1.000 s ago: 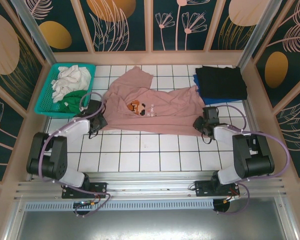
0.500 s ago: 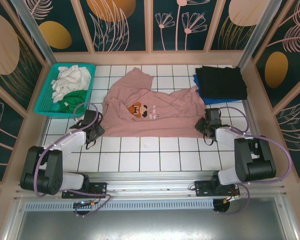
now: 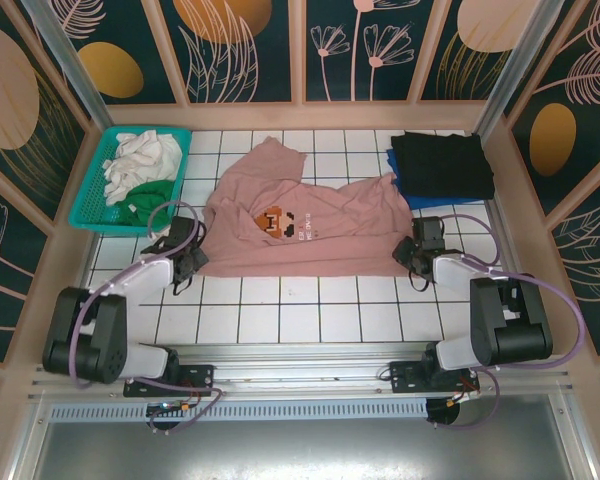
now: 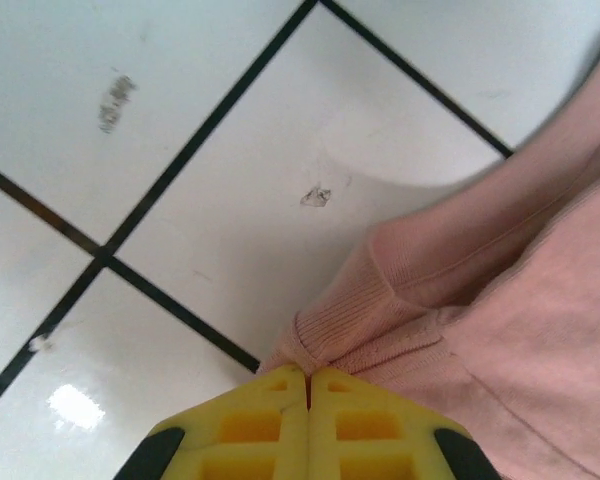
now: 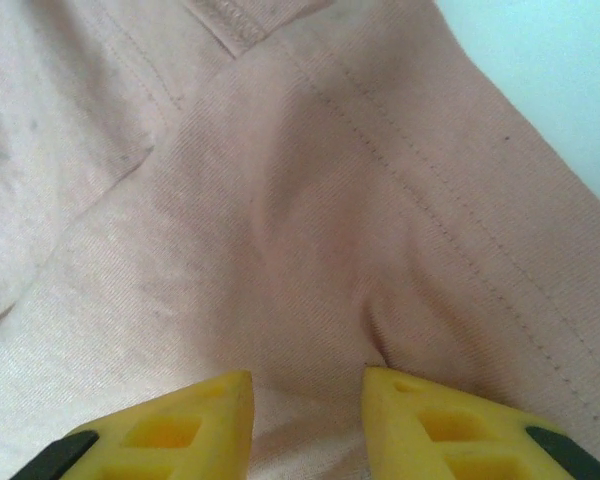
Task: Fold and stack the t-shirts
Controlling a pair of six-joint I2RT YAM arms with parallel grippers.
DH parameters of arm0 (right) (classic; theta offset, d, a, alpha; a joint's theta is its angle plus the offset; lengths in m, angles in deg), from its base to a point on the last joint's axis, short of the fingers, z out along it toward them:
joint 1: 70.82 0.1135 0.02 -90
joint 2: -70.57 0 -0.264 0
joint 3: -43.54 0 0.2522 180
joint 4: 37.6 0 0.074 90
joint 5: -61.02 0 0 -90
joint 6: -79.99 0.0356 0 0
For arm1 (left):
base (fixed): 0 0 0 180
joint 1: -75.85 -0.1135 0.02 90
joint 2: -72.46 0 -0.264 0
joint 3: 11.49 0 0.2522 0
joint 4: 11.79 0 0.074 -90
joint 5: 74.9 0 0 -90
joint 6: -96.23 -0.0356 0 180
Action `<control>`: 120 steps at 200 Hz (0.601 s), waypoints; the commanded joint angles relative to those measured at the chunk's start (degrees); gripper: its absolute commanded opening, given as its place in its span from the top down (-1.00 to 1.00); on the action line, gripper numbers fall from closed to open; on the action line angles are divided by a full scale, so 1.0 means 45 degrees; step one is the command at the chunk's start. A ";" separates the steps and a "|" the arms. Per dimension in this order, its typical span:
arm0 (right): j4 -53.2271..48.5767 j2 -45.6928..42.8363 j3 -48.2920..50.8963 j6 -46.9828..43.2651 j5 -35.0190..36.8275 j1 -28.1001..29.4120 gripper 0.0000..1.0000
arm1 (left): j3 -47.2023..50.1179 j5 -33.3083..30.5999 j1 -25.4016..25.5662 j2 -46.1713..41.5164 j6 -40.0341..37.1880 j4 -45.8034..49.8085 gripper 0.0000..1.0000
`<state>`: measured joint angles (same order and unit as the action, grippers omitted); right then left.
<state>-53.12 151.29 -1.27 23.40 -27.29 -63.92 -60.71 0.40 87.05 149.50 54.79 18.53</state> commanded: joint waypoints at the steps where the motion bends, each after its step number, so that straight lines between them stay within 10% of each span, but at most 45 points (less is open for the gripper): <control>1: -0.0856 -0.0145 0.0178 0.0105 0.0583 -0.0301 0.29 | 0.0474 -0.0824 -0.0058 -0.1331 0.0743 0.0749 0.93; 28: -0.0757 -0.0279 0.0295 0.0045 0.0190 -0.0280 0.29 | 0.0821 -0.0737 -0.0048 -0.2189 0.1166 0.1160 0.19; 76: -0.0883 -0.0977 0.0166 -0.0066 0.0061 -0.0109 0.29 | -0.0312 0.0973 0.0209 -0.2986 -0.0437 -0.0421 -0.07; 120: -0.0742 -0.0794 -0.0121 -0.0042 -0.0021 0.0108 0.28 | -0.4416 0.1859 0.3112 0.2720 -0.1385 -0.0340 -0.03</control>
<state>-55.53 147.53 -1.21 23.37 -27.51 -64.01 -74.00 3.70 97.13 150.92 52.25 18.94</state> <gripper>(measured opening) 0.358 0.533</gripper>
